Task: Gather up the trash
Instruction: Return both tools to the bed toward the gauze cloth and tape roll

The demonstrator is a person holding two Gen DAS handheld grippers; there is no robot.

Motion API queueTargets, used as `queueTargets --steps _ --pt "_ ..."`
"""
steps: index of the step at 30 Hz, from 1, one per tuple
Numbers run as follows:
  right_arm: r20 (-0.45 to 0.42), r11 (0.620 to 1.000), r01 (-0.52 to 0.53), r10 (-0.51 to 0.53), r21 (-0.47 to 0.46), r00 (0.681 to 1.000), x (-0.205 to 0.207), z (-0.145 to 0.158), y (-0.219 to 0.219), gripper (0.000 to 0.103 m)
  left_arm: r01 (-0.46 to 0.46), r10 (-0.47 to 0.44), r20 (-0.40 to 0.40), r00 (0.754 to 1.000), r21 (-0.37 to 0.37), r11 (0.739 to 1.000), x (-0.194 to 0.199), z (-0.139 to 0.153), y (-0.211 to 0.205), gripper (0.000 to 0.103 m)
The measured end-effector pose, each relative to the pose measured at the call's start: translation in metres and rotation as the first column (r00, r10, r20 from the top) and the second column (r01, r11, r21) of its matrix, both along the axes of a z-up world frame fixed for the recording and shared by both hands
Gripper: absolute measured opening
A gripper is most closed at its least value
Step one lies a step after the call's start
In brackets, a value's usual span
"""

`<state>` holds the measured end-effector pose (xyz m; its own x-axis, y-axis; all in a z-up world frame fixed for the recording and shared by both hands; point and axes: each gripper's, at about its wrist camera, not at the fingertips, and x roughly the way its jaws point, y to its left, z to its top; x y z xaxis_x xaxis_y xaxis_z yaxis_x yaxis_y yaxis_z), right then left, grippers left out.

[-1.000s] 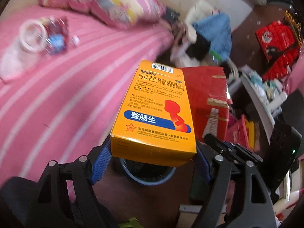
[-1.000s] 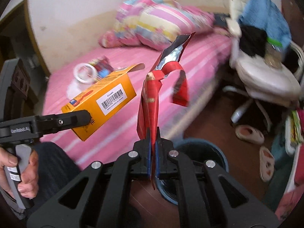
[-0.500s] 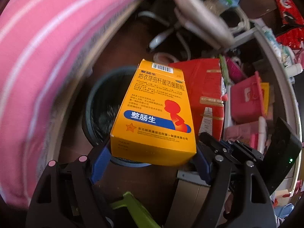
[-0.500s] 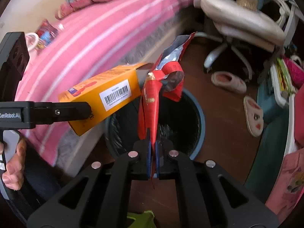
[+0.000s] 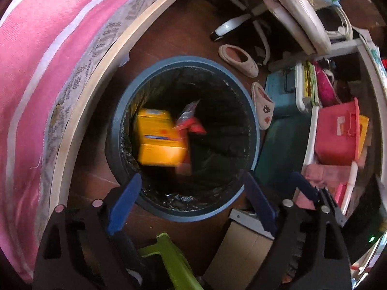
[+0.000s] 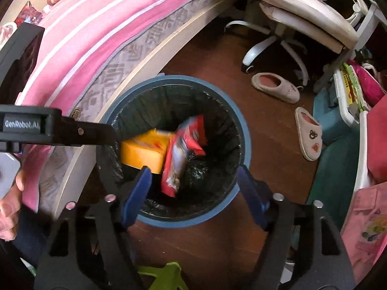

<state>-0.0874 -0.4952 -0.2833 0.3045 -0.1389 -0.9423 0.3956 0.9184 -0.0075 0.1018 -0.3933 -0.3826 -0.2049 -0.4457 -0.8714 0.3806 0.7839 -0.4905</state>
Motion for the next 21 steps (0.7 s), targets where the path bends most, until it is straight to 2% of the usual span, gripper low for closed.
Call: queueTargets --steps 3,6,9,11,13,16,18,21 --pt "0.011 1.000 -0.008 0.008 0.005 1.000 0.003 0.007 0.003 0.079 -0.043 0.043 -0.004 0.999 -0.029 0.999 0.006 0.009 0.006 0.085" --pt "0.050 1.000 -0.025 0.025 -0.006 0.998 0.007 0.023 0.011 0.080 -0.090 0.092 0.032 0.995 -0.069 0.994 0.011 0.033 0.016 0.085" --pt "0.128 0.999 -0.038 0.036 0.013 0.991 0.012 0.050 0.023 0.080 -0.139 0.149 0.077 0.986 -0.121 0.983 0.013 0.064 0.033 0.085" --pt "0.198 0.998 -0.053 0.045 0.032 0.979 0.018 0.076 0.033 0.080 -0.167 0.190 0.115 0.975 -0.185 0.968 0.014 0.091 0.047 0.085" --pt "0.254 0.997 -0.071 0.059 0.039 0.965 0.025 0.099 0.042 0.081 -0.188 0.232 0.165 0.958 -0.244 0.951 0.014 0.119 0.064 0.085" --pt "0.359 0.991 -0.115 0.084 0.066 0.930 0.038 0.140 0.062 0.082 -0.226 0.313 0.236 0.920 -0.334 0.915 0.017 0.162 0.103 0.086" --pt "0.420 0.985 -0.149 0.100 0.084 0.902 0.048 0.164 0.075 0.082 -0.254 0.374 0.273 0.886 -0.391 0.885 0.022 0.189 0.138 0.087" --pt "0.501 0.971 -0.214 0.132 0.111 0.856 0.069 0.195 0.102 0.082 -0.309 0.461 0.305 0.833 -0.435 0.846 0.030 0.215 0.194 0.087"
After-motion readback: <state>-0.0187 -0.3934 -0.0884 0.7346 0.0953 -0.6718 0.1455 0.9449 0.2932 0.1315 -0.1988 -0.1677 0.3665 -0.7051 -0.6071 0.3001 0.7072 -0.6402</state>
